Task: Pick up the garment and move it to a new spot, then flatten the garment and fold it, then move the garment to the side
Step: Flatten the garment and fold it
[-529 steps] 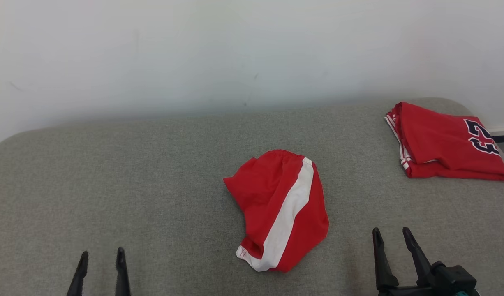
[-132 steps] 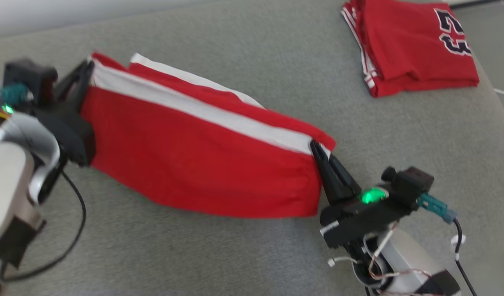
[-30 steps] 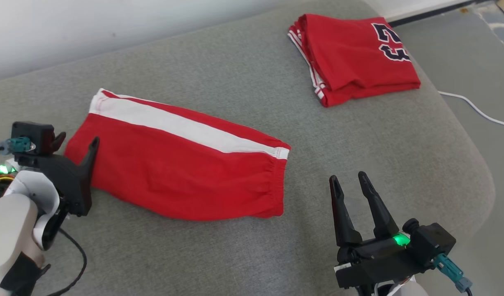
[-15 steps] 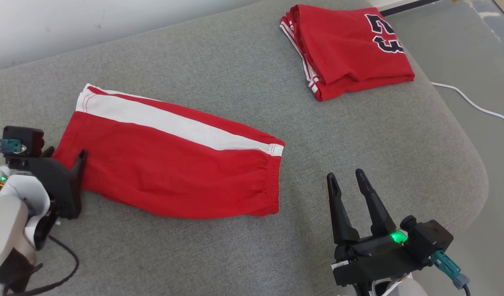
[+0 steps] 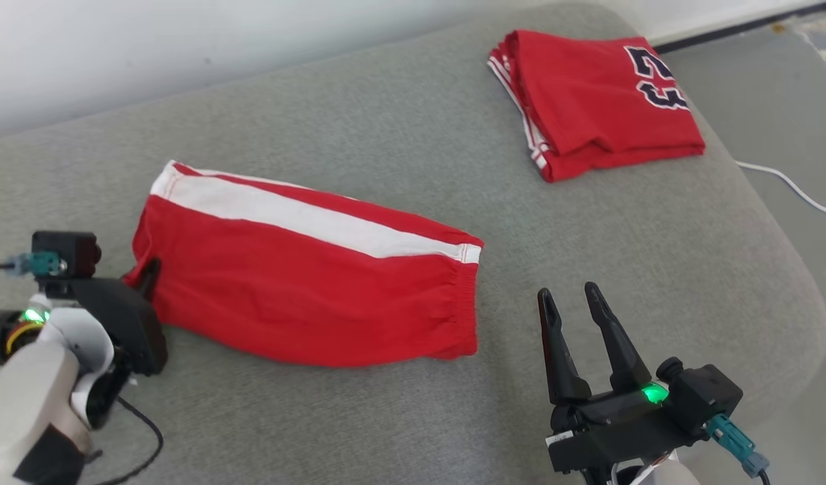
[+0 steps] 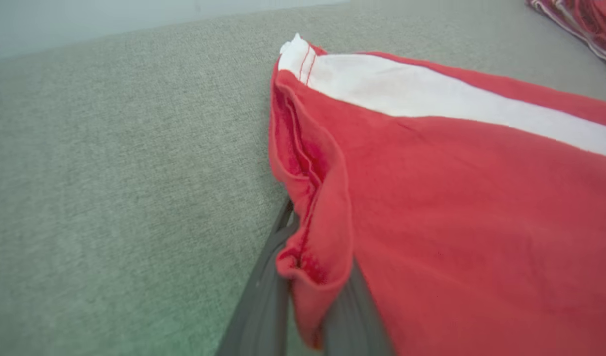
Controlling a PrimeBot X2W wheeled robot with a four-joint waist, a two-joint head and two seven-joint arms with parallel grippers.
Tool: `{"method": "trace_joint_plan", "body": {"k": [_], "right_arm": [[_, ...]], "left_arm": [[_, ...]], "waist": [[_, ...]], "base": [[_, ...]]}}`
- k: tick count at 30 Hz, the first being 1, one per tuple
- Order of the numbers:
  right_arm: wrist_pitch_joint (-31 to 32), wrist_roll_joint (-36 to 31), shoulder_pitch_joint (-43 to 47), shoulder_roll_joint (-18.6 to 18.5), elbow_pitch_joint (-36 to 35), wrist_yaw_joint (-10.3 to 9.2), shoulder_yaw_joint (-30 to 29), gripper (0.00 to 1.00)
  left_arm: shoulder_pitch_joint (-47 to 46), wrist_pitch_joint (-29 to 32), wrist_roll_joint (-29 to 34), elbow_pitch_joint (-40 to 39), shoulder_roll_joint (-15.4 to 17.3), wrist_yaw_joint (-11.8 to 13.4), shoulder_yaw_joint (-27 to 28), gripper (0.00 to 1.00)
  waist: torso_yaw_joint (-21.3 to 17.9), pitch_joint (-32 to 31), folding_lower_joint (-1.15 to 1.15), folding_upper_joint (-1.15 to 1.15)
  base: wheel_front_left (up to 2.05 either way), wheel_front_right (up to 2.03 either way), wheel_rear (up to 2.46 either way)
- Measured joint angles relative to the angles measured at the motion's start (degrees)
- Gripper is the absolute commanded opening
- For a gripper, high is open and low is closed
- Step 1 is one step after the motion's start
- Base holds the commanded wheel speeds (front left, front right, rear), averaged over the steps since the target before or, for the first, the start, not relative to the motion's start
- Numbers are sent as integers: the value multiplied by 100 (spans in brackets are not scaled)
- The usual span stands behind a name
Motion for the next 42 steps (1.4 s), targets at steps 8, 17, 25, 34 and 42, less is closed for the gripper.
{"method": "trace_joint_plan", "body": {"k": [8,17,25,34,42], "right_arm": [[0,-127,248,2,83,0,-130,100],[0,-183,581,-5,188,0,-330,100],[1,-200,784,-80,311,0,-370,100],[1,-202,780,-152,309,0,-404,100],[0,-208,786,-178,282,0,-594,100]], "left_arm": [[850,-773,-271,-465,-187,136,163,0],[2142,-1444,-541,-1400,-447,709,322,0],[2794,-1697,-538,-1668,-728,985,165,65],[2835,-2143,167,-1845,-756,1324,589,100],[3511,-2160,1499,-3017,-1003,1466,1924,100]], "waist": [[444,-418,-1,0],[932,-780,-1,0],[1262,-1017,-1,-1],[1441,-1249,-1,0],[1635,-1378,0,-1]], "base": [[0,0,0],[0,0,0],[0,0,0],[0,0,0],[0,0,0]]}}
